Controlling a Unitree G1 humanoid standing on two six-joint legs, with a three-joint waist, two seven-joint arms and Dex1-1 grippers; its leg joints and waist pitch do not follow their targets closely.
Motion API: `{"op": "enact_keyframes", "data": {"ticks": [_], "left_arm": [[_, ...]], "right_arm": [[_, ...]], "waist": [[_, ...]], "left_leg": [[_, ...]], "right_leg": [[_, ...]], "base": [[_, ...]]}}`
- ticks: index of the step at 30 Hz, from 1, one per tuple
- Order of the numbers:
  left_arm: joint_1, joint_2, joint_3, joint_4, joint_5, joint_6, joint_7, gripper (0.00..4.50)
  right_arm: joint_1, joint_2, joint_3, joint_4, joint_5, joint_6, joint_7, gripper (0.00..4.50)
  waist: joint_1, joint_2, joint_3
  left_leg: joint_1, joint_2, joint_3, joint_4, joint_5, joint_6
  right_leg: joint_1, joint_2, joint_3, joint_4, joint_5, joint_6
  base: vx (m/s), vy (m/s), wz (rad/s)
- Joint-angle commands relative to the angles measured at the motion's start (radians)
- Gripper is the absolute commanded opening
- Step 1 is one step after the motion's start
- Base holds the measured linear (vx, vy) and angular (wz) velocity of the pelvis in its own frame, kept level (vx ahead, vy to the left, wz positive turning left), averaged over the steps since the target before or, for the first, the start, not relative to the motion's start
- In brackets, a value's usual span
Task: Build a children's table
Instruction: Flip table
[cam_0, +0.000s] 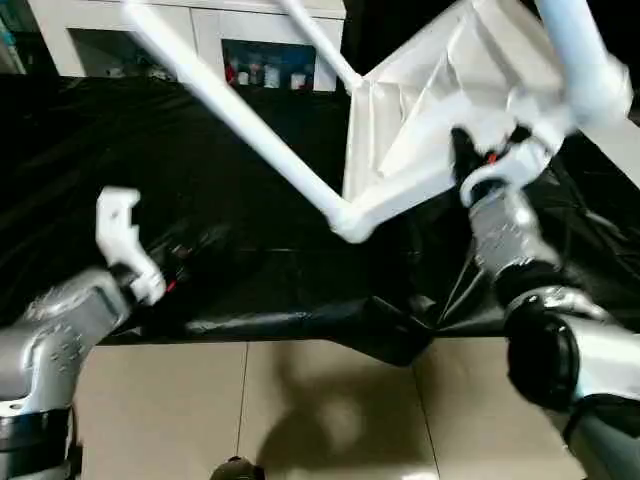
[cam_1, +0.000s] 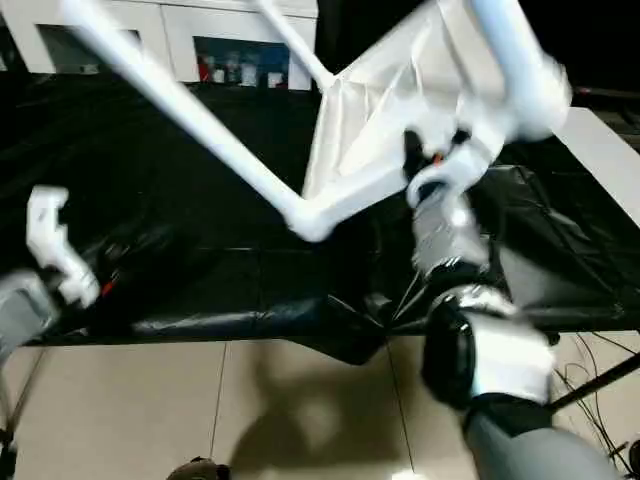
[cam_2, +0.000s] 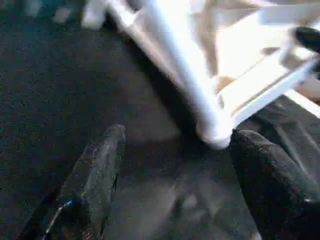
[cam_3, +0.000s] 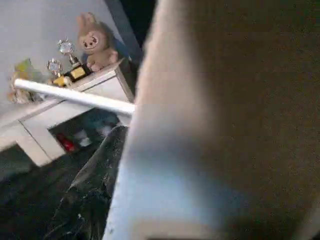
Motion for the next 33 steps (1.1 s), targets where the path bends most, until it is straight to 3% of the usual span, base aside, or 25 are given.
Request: {"op": "enact_keyframes", "data": {"ticks": [1, 11, 19, 21, 23, 28, 29, 33], "left_arm": [[-0.020, 0.013, -0.034, -0.054, 0.026, -0.024, -0.026, 3.70], [-0.035, 0.046, -0.101, -0.126, 0.032, -0.012, -0.083, 3.70], [-0.041, 0.044, -0.108, -0.120, 0.041, -0.018, -0.079, 3.70], [-0.076, 0.037, -0.157, -0.107, 0.092, -0.038, -0.063, 3.70], [-0.109, 0.025, -0.203, -0.092, 0.139, -0.051, -0.043, 3.70], [-0.142, 0.013, -0.271, -0.053, 0.228, -0.107, -0.026, 3.70], [-0.163, 0.007, -0.310, -0.026, 0.280, -0.144, -0.018, 3.70], [-0.190, -0.003, -0.346, 0.009, 0.339, -0.192, -0.002, 3.70]], "right_arm": [[0.009, -0.024, 0.090, -0.002, -0.126, 0.000, -0.004, 2.13], [0.004, -0.040, 0.139, -0.005, -0.166, 0.031, 0.012, 2.07], [0.006, -0.043, 0.145, -0.005, -0.175, 0.033, 0.006, 2.00], [0.002, -0.061, 0.199, -0.010, -0.229, 0.056, 0.022, 2.00], [-0.002, -0.073, 0.237, -0.013, -0.271, 0.072, 0.024, 1.99], [0.006, -0.053, 0.240, -0.012, -0.275, 0.070, 0.015, 1.99], [0.013, -0.033, 0.244, -0.011, -0.279, 0.070, 0.006, 1.99], [0.024, -0.013, 0.244, -0.009, -0.278, 0.066, -0.013, 1.99]], "waist": [[-0.004, 0.001, -0.066], [-0.006, 0.000, -0.066], [-0.005, -0.003, -0.068], [-0.004, -0.015, -0.068], [0.000, -0.009, -0.067], [-0.004, -0.017, -0.068], [-0.003, -0.014, -0.070], [-0.005, -0.013, -0.071]], "left_leg": [[0.037, 0.055, -0.023, -0.067, -0.148, -0.031], [0.044, 0.055, -0.023, -0.069, -0.217, -0.081], [0.041, 0.054, -0.024, -0.068, -0.202, -0.083], [0.043, 0.055, -0.022, -0.068, -0.202, -0.078], [0.045, 0.056, -0.023, -0.068, -0.209, -0.084], [0.039, 0.056, -0.027, -0.069, -0.210, -0.090], [0.040, 0.056, -0.028, -0.069, -0.201, -0.086], [0.040, 0.056, -0.028, -0.069, -0.199, -0.087]], "right_leg": [[0.024, -0.074, 0.042, -0.068, -0.056, -0.180], [0.018, -0.068, 0.044, -0.068, -0.072, -0.166], [0.021, -0.068, 0.044, -0.065, -0.039, -0.167], [0.020, -0.068, 0.044, -0.067, -0.048, -0.165], [0.018, -0.070, 0.045, -0.068, -0.073, -0.160], [0.022, -0.072, 0.045, -0.070, -0.068, -0.147], [0.022, -0.073, 0.045, -0.069, -0.054, -0.146], [0.023, -0.072, 0.043, -0.067, -0.027, -0.158]], "base": [[0.000, 0.000, 0.00], [0.000, 0.000, 0.00], [0.000, 0.000, 0.00], [0.000, 0.000, 0.00], [0.000, 0.000, 0.00], [0.000, 0.000, 0.00], [0.000, 0.000, 0.00], [0.000, 0.000, 0.00]]}}
